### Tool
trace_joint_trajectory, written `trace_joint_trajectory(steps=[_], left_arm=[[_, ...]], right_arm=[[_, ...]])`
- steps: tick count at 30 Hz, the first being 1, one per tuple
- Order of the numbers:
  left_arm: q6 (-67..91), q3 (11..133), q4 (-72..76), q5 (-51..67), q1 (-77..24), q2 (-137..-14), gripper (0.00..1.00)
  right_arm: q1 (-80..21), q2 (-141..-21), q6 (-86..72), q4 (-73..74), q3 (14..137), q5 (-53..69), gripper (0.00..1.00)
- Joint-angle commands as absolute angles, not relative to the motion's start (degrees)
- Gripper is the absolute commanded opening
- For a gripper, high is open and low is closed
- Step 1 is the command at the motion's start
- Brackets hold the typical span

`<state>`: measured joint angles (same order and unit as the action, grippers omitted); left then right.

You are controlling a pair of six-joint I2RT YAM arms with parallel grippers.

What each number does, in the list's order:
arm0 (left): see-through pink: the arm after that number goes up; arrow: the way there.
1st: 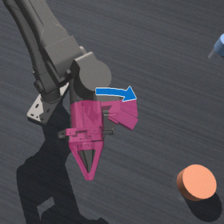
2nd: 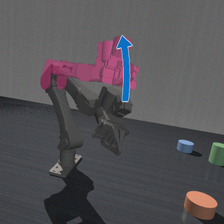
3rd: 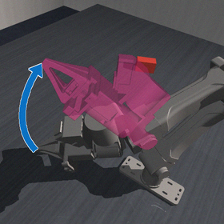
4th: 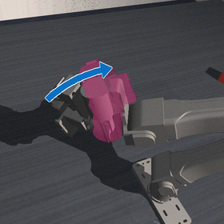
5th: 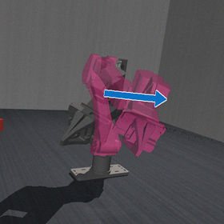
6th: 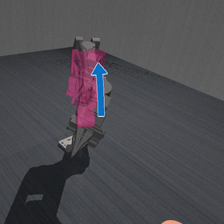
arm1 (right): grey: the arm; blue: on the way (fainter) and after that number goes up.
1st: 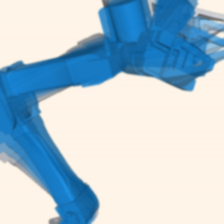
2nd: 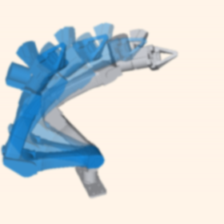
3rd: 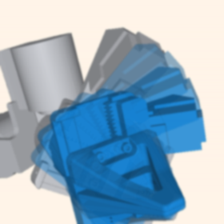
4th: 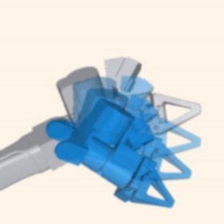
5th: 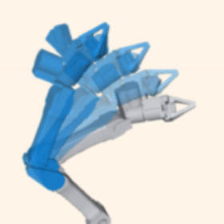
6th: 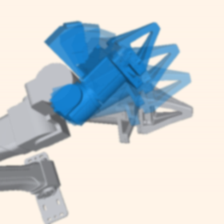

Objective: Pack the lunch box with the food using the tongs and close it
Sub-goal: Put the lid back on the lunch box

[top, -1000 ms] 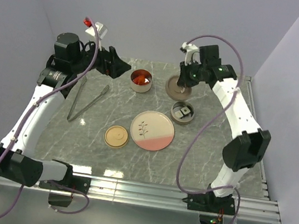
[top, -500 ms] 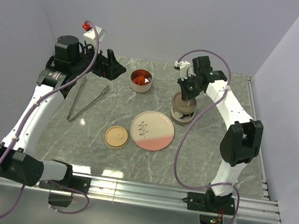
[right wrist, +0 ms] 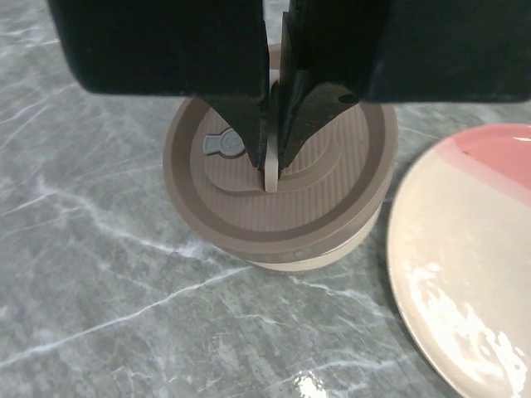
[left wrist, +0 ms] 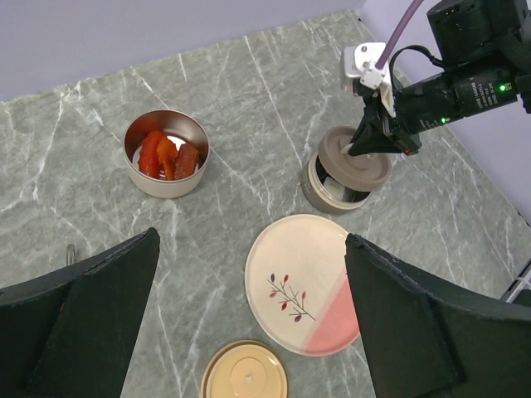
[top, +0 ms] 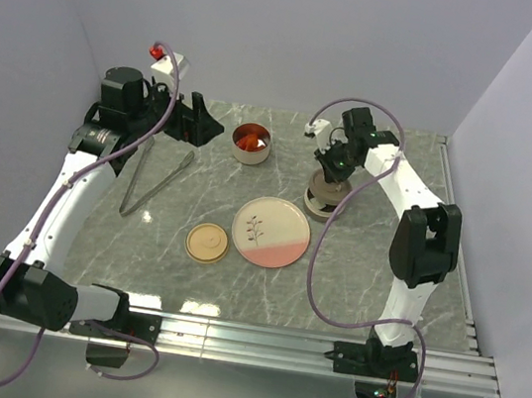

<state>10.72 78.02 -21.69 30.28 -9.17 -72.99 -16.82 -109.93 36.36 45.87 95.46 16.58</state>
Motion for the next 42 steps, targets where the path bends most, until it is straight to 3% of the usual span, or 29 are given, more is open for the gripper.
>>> trace_joint_trajectory(steps=[1,13,29,42], left_arm=[[9.5,78.8,-19.8,31.7,-8.9,-72.3,0.99],[9.7,79.0,-19.4,31.3,-8.9,-72.9,0.99],[9.9,79.0,-18.9,31.2,-8.9,-73.7,0.99],[10.4,78.0,-18.2,31.7,-8.9,-73.7,0.99]], right_arm=[[-16.6,-109.0,46.1,42.5,93.7,17.1,0.00],[-16.4,-108.0,59.4,39.2,89.7,18.5,0.00],[-16.5,-105.6,59.0,38.5,86.0,22.6,0.00],[-16.5,-101.4,55.5,29.4,80.5,20.4,0.00]])
